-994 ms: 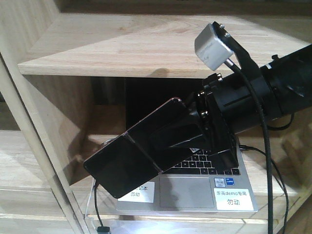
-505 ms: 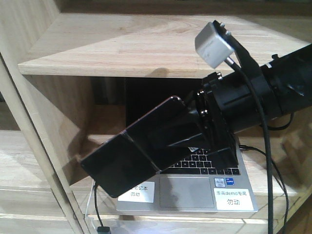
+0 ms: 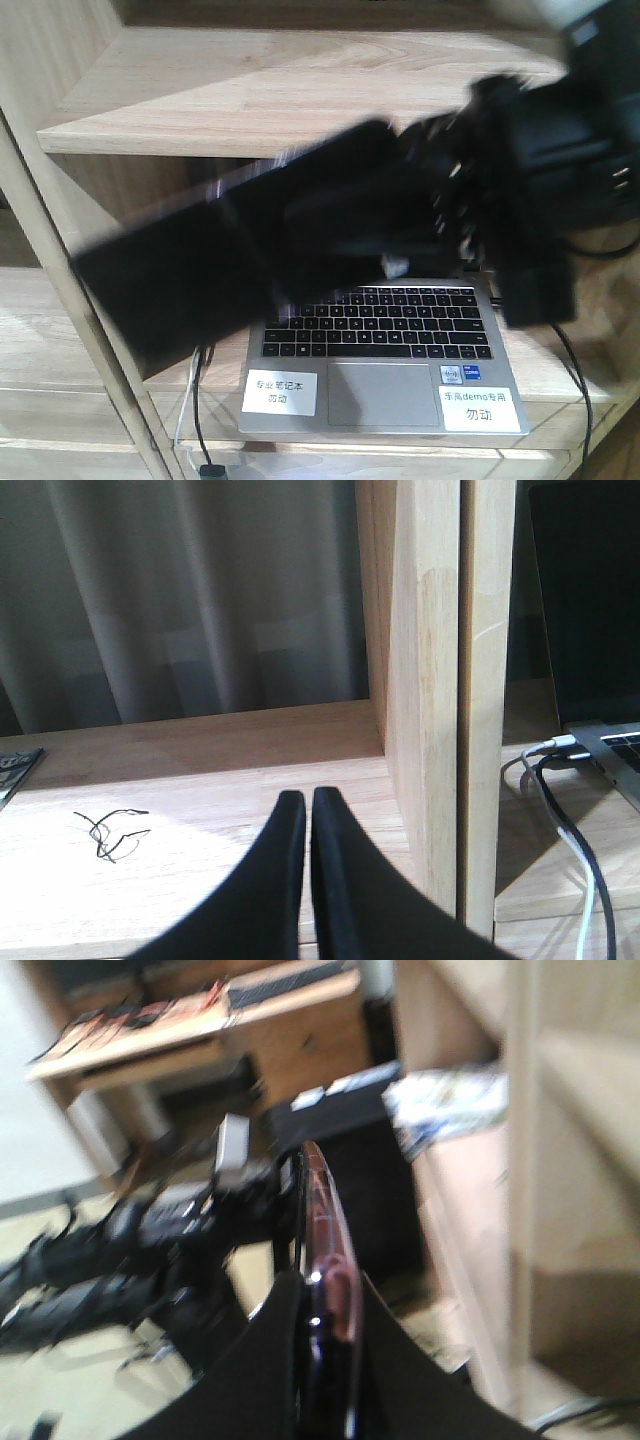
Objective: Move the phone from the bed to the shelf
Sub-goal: 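Raise the right gripper and push the phone onto the upper shelf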
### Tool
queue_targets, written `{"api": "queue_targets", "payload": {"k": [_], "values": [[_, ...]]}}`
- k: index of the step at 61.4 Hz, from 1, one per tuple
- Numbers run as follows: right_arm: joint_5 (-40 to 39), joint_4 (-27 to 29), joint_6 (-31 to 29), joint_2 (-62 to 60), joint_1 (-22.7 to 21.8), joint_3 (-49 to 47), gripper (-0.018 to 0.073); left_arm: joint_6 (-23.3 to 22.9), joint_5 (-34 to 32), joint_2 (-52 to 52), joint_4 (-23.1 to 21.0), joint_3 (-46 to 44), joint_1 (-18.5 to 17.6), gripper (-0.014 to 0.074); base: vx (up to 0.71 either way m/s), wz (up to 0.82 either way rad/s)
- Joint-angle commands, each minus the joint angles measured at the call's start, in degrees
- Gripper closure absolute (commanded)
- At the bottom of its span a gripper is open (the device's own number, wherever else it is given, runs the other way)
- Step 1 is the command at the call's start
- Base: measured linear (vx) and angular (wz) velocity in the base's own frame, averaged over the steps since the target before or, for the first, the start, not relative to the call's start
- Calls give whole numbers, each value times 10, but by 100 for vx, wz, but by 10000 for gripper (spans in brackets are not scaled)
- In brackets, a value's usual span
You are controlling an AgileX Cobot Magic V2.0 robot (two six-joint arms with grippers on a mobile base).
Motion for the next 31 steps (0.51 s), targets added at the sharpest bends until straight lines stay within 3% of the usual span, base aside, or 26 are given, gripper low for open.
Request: {"api": "queue_targets", "payload": {"k": [1,11,31], "values": [[-75,59,-8,-29,-2,-16,562,-3,-41,-3,-5,-13,1,595,0,0],[-177,57,-9,-42,-2,-23,562,-3,-41,-3,-5,-13,1,595,0,0],[-287,12,-24,7,-2,-130,562,-3,-41,-3,-5,-13,1,595,0,0]]}}
